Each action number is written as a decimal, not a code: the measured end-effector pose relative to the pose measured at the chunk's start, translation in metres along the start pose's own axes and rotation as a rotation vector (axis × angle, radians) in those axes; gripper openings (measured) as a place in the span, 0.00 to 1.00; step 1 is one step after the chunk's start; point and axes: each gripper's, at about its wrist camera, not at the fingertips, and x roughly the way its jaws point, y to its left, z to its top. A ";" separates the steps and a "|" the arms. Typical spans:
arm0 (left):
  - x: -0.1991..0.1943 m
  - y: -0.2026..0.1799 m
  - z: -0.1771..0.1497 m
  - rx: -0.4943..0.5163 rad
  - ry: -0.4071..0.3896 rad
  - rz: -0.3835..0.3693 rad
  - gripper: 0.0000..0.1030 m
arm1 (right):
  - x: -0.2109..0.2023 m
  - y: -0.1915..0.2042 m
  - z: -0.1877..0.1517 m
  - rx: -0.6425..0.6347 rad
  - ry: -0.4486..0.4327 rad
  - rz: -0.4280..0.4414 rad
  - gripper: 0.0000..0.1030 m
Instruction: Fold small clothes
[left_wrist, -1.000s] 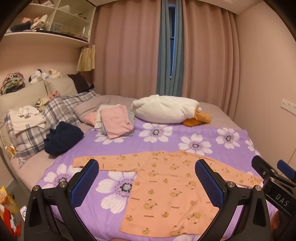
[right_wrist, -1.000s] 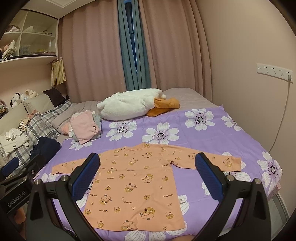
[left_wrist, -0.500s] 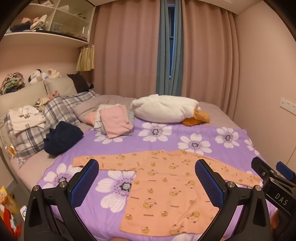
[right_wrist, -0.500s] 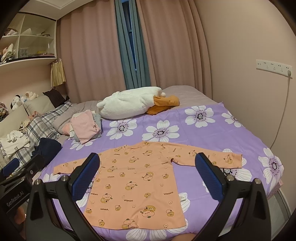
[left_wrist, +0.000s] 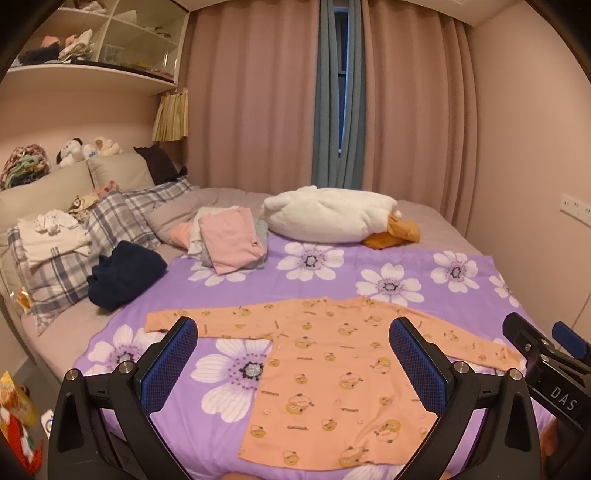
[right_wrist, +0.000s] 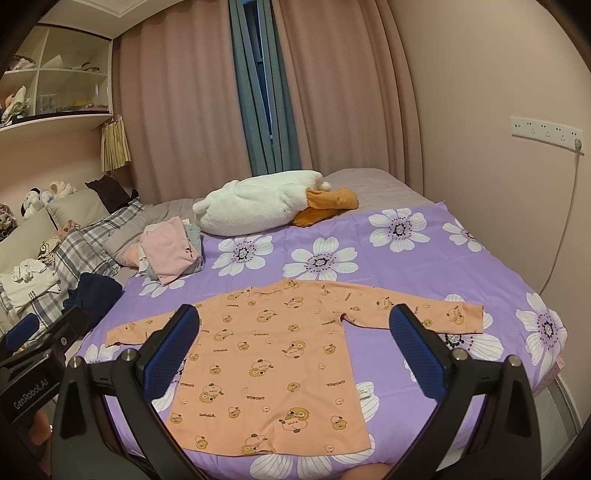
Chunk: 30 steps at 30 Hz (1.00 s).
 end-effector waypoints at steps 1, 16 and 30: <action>0.000 0.000 0.000 0.000 -0.001 -0.001 1.00 | 0.000 0.000 0.000 -0.002 0.002 -0.002 1.00; 0.001 0.000 0.000 -0.020 0.007 -0.022 1.00 | -0.001 0.001 0.000 0.004 -0.003 0.015 1.00; -0.008 0.004 0.004 -0.020 -0.012 -0.050 1.00 | -0.004 0.006 0.004 0.001 -0.002 0.013 1.00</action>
